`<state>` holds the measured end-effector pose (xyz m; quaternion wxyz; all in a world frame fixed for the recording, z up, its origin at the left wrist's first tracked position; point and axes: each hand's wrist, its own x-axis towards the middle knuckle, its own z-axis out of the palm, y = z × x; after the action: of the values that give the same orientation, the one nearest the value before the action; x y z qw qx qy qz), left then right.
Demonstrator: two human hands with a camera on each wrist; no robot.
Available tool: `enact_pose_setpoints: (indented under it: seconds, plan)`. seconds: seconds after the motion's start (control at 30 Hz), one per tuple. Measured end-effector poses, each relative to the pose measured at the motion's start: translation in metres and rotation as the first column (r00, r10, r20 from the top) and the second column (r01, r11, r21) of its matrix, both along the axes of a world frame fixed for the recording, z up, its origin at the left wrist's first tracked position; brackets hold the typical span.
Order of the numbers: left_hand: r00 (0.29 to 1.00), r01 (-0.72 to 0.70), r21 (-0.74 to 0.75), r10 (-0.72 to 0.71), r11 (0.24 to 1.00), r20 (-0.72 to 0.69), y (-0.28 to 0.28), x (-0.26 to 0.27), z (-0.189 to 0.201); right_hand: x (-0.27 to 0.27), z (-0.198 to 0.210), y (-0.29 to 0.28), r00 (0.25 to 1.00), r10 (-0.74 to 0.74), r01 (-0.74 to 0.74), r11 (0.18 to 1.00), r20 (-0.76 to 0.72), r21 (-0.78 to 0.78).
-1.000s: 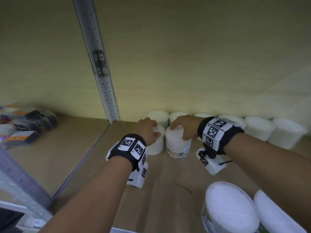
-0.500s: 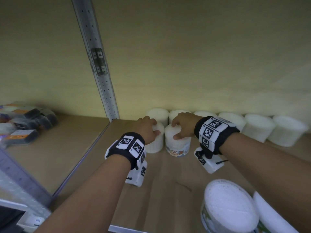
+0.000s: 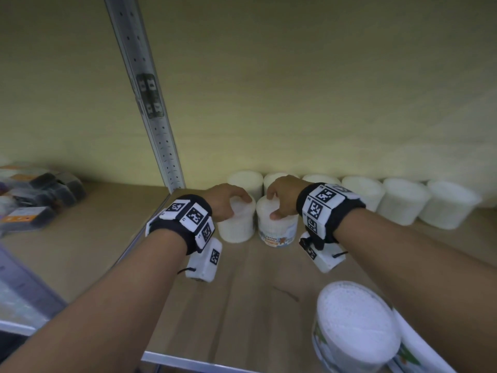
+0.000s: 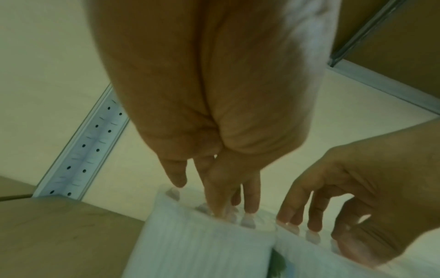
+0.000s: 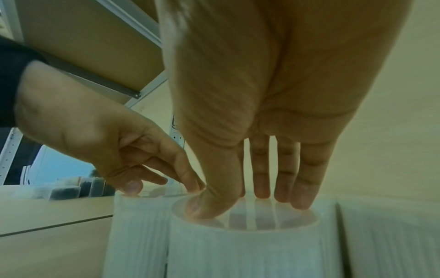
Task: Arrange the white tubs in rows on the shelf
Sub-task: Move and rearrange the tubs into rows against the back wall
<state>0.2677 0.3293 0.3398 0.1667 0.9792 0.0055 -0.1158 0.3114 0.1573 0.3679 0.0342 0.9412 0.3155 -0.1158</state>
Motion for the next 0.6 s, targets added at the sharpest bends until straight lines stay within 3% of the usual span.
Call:
enact_pose_setpoints:
  seconds: [0.07, 0.17, 0.23, 0.37, 0.6]
  plan:
    - [0.998, 0.002, -0.056, 0.001, 0.998, 0.056, -0.002, -0.003, -0.001, 0.0, 0.002, 0.0, 1.0, -0.011, 0.011, 1.0, -0.004, 0.003]
    - [0.952, -0.107, -0.183, 0.154, 0.977, 0.263, -0.004, -0.006, -0.009, 0.003, 0.002, 0.003, 1.0, -0.015, 0.015, 1.0, -0.018, -0.017]
    - [0.91, -0.187, -0.164, 0.233, 0.969, 0.343, -0.008, -0.006, -0.017, 0.005, 0.0, 0.005, 0.999, -0.025, 0.024, 0.999, -0.028, -0.03]
    - [0.927, -0.256, 0.006, 0.244, 0.967, 0.285, -0.014, -0.006, -0.028, 0.007, -0.004, 0.004, 0.999, -0.045, 0.044, 0.998, -0.023, -0.034]
    - [0.967, -0.176, 0.04, 0.166, 0.983, 0.196, -0.014, -0.006, -0.017, 0.006, -0.009, 0.001, 0.998, -0.053, 0.052, 0.998, 0.016, 0.023]
